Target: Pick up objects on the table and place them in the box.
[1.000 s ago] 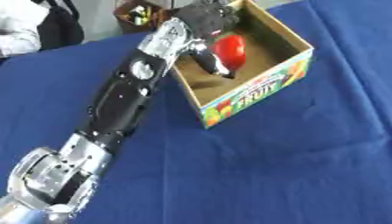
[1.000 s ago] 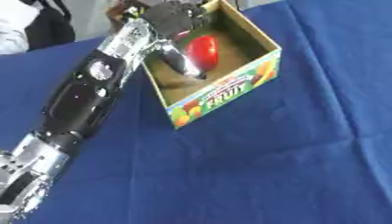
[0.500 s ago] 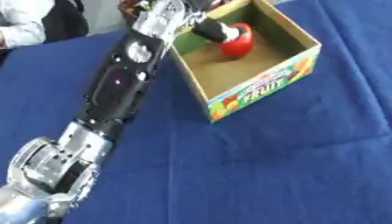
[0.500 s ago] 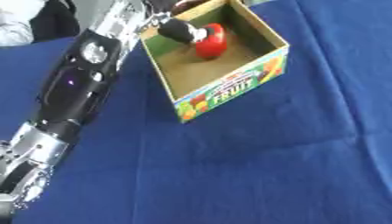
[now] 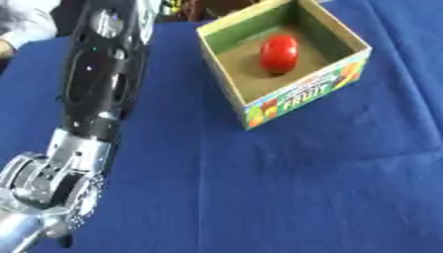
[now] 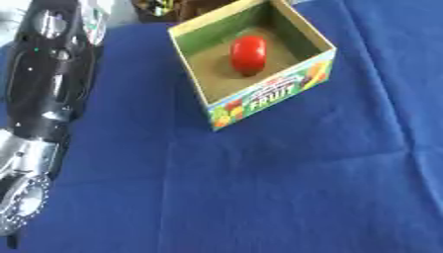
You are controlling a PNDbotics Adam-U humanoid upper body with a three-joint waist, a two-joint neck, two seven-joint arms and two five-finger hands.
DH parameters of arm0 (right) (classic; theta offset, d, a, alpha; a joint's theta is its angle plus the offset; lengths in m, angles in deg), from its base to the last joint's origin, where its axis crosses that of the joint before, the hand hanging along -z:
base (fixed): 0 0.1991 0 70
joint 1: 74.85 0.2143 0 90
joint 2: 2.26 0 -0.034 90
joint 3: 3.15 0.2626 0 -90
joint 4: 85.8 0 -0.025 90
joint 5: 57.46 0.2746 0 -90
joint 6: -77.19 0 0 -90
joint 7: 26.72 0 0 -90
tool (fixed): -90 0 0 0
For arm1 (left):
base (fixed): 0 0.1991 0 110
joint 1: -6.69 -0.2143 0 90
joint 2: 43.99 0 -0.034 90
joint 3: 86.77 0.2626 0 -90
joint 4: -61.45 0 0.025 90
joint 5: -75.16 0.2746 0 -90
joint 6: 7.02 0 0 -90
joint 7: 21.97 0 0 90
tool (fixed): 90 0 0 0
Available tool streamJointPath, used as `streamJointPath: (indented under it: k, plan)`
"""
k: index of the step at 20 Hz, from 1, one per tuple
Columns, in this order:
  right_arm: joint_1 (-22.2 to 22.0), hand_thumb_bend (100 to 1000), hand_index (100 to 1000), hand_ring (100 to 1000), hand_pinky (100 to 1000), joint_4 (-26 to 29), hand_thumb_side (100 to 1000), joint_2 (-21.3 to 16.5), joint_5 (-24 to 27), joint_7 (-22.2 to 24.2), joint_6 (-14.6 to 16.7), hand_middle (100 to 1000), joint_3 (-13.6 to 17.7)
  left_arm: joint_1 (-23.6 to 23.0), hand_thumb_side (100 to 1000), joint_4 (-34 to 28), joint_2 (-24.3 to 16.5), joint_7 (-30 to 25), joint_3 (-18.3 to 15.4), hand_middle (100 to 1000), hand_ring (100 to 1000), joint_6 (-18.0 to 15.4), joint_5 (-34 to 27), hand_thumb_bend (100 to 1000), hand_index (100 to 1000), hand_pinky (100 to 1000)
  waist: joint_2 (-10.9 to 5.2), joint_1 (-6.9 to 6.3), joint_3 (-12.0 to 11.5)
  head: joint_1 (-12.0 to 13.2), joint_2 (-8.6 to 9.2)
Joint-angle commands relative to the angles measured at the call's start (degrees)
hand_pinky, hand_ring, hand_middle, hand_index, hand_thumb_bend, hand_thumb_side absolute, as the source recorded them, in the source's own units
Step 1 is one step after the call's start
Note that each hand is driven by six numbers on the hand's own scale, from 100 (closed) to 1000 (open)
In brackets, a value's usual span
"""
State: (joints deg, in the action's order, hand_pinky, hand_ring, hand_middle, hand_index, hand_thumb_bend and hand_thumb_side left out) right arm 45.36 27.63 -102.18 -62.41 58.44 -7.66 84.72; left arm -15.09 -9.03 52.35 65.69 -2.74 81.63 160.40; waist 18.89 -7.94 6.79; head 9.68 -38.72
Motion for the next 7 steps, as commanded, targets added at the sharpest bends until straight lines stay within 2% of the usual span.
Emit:
streamJointPath:
  k: [1,3,4,7]
  plan:
    - [0.24,100,710,722,695,1.16,727,-0.61,-0.21,-0.85,-0.08,503,1.00,-1.66,1000,-5.03,-1.43,2.52,-1.90,711,703,2.16,-2.66,233,953,507,-1.81,0.97,-0.62,-0.65,-0.50]
    - [0.04,100,710,722,695,1.16,727,-0.57,-0.25,-1.13,-0.12,503,1.17,-4.23,1000,-7.62,-1.52,4.11,-1.86,711,703,2.69,-4.25,233,953,507,-2.03,1.16,-1.01,-0.82,-0.63]
    - [-0.05,100,710,721,695,1.16,730,-0.54,-0.27,-1.32,-0.14,504,1.33,-5.49,989,-8.88,-1.93,4.88,-2.05,691,680,3.01,-5.02,169,953,480,-2.25,1.35,-1.51,-1.00,-0.70]
    - [-0.36,100,710,721,695,1.16,731,-0.66,-0.41,-2.05,-0.18,506,1.92,-9.03,1000,-12.42,-2.85,7.06,-1.99,674,656,3.32,-7.20,215,950,438,-2.70,1.81,-3.08,-1.68,-0.68]
